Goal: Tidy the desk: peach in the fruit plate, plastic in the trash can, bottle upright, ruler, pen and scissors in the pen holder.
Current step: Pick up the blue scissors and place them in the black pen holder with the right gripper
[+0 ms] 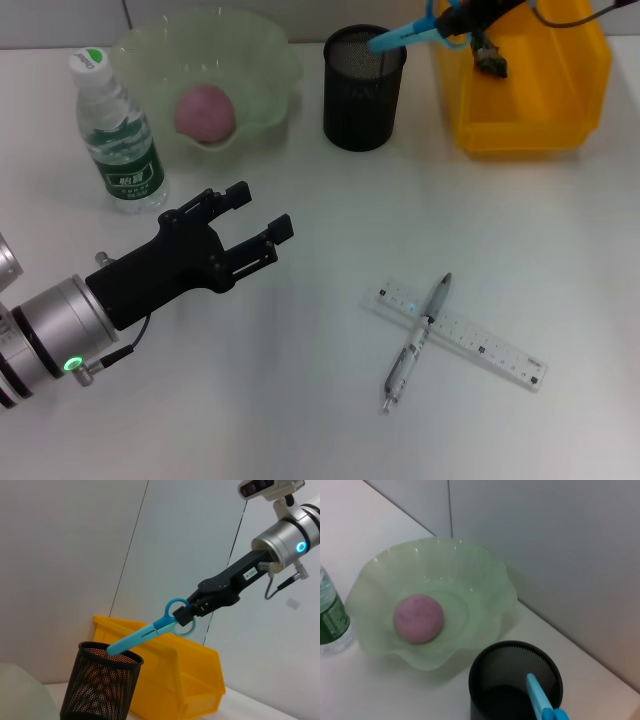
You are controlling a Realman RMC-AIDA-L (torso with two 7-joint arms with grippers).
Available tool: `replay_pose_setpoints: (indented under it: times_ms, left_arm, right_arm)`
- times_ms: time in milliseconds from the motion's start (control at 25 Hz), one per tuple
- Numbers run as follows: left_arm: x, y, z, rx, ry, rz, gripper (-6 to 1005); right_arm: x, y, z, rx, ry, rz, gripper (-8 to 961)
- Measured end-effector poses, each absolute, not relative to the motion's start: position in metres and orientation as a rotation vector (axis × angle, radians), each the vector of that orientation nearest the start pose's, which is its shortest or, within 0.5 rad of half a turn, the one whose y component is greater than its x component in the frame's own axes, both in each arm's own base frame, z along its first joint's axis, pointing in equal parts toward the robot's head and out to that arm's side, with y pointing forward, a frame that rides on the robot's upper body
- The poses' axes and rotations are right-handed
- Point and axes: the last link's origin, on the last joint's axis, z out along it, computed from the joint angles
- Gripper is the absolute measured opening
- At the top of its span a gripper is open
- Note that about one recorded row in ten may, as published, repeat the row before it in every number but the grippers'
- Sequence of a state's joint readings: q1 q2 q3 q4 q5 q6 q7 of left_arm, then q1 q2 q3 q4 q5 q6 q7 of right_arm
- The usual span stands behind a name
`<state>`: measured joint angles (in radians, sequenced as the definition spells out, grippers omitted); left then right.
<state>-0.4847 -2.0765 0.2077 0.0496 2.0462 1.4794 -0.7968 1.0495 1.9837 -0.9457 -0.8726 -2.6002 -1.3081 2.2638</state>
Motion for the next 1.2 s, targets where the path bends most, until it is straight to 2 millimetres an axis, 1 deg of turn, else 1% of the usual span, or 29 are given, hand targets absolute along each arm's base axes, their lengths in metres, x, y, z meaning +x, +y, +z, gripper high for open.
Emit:
replay_pose_setpoints:
  times_ms: [120, 160, 440, 640, 1040, 1200]
  left_arm:
    - [-0.286, 0.279, -0.063, -2.360, -0.683, -1.048, 779]
    - [-0.286, 0.279, -0.063, -2.358, -0.684, -1.048, 779]
    - [-0.287, 0.279, -0.063, -2.354, -0.686, -1.039, 778]
    - [-0.288, 0.279, -0.063, -2.351, -0.689, -1.035, 778]
    - [-0.289, 0.279, -0.062, -2.350, -0.688, -1.037, 778]
    - [-0.289, 0.279, -0.062, -2.350, -0.688, -1.038, 778]
  right_arm:
    - [0.113, 0.477, 0.034, -2.547, 0.664, -0.149, 175]
    - [0.113, 0.477, 0.034, -2.547, 0.664, -0.149, 176]
    - [0.108, 0.479, 0.017, -2.562, 0.642, -0.159, 183]
    - [0.108, 0.478, 0.010, -2.559, 0.623, -0.177, 188]
    - [0.110, 0.479, 0.005, -2.540, 0.638, -0.155, 198]
    - [0.111, 0.479, 0.004, -2.533, 0.636, -0.146, 352]
